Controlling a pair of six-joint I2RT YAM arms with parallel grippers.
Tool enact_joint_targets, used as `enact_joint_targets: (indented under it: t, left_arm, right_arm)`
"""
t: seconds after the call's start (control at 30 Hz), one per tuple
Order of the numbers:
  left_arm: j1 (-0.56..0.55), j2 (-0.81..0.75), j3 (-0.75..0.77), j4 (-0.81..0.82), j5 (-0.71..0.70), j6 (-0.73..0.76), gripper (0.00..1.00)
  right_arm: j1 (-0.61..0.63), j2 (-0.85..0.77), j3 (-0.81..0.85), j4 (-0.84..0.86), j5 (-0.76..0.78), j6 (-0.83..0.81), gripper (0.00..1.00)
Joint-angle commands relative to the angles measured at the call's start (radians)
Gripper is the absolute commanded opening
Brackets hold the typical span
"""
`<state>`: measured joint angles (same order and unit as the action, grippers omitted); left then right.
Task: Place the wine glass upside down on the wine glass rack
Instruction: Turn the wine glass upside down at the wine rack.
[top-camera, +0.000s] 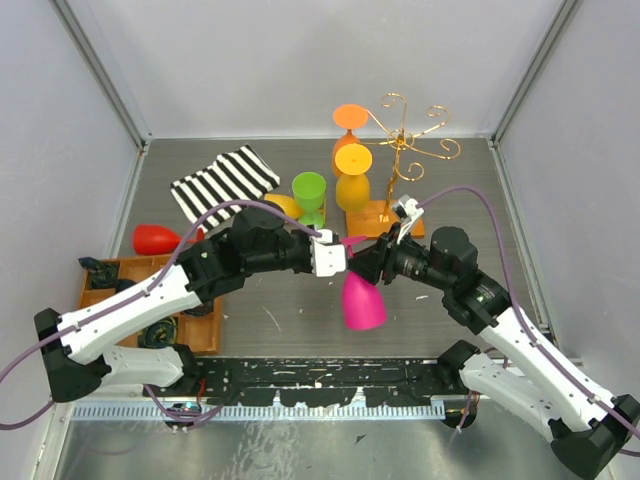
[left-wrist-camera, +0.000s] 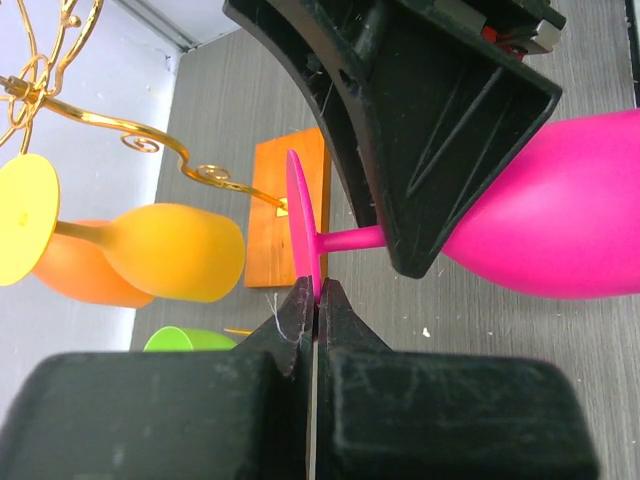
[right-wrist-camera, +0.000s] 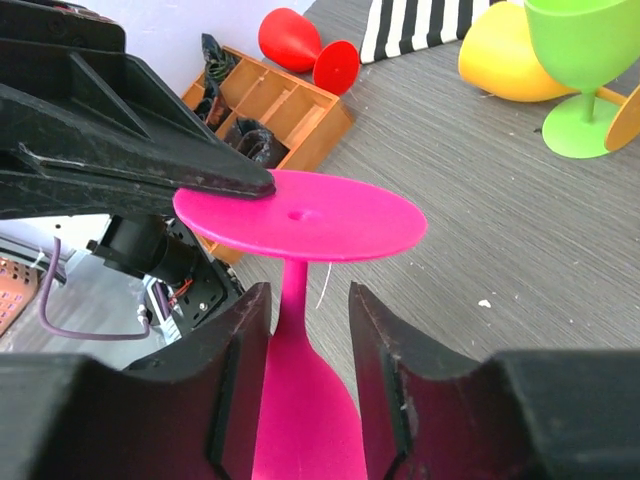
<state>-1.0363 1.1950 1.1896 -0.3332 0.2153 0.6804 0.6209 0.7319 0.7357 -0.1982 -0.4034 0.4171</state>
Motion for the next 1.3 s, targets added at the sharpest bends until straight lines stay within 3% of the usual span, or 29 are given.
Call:
enact_joint_targets:
  t: [0.0,0.17,0.23,0.3,0.43,0.53,0.57,0.73,0.87,1.0,1.1,1.23,1.27]
  left_arm:
    - [-0.014,0.009,0.04,0.045,-0.015,0.011,0.0]
    - [-0.019,0.004,0.031,0.047,-0.022,0.018,0.0]
    - [-0.018,-0.001,0.02,0.06,-0.028,0.017,0.05]
    - [-0.018,-0.007,0.01,0.078,-0.039,0.007,0.07]
    - [-0.018,-0.009,0.008,0.085,-0.073,-0.01,0.0]
    - [-0.018,-0.011,0.007,0.082,-0.083,-0.009,0.0]
    - [-0.019,-0.012,0.007,0.083,-0.083,-0.006,0.0]
    - [-0.018,-0.017,0.005,0.082,-0.095,0.001,0.0]
    - [-0.018,-0.018,0.003,0.079,-0.101,0.001,0.0]
    - [-0.019,-0.018,0.001,0.078,-0.113,-0.003,0.0]
    - [-0.018,-0.022,0.0,0.078,-0.121,-0.007,0.0]
    - [-0.018,-0.031,-0.012,0.093,-0.136,-0.017,0.01]
    - [-0.018,-0.037,-0.016,0.099,-0.139,-0.019,0.06]
  right_arm:
    - [0.007,0.0,-0.003,0.092,-0.019,-0.016,0.38]
    - [0.006,-0.003,-0.013,0.093,-0.026,-0.013,0.21]
    - [0.006,-0.007,-0.016,0.092,-0.021,-0.008,0.08]
    - [0.006,-0.01,-0.015,0.081,-0.009,-0.002,0.02]
    - [0.006,-0.024,-0.018,0.072,0.008,0.003,0.03]
    - [0.006,-0.033,-0.022,0.067,0.015,0.003,0.31]
    - [0.007,-0.036,-0.022,0.064,0.016,0.002,0.35]
    - [0.006,-0.047,-0.025,0.054,0.018,-0.004,0.39]
    - [0.006,-0.055,-0.031,0.059,0.018,-0.003,0.31]
    - [0.007,-0.055,-0.044,0.088,0.013,0.009,0.1]
    - [0.007,-0.054,-0.054,0.12,0.009,0.023,0.02]
    - [0.007,-0.054,-0.066,0.155,0.01,0.045,0.01]
    - [0.007,-0.055,-0.068,0.162,0.013,0.052,0.01]
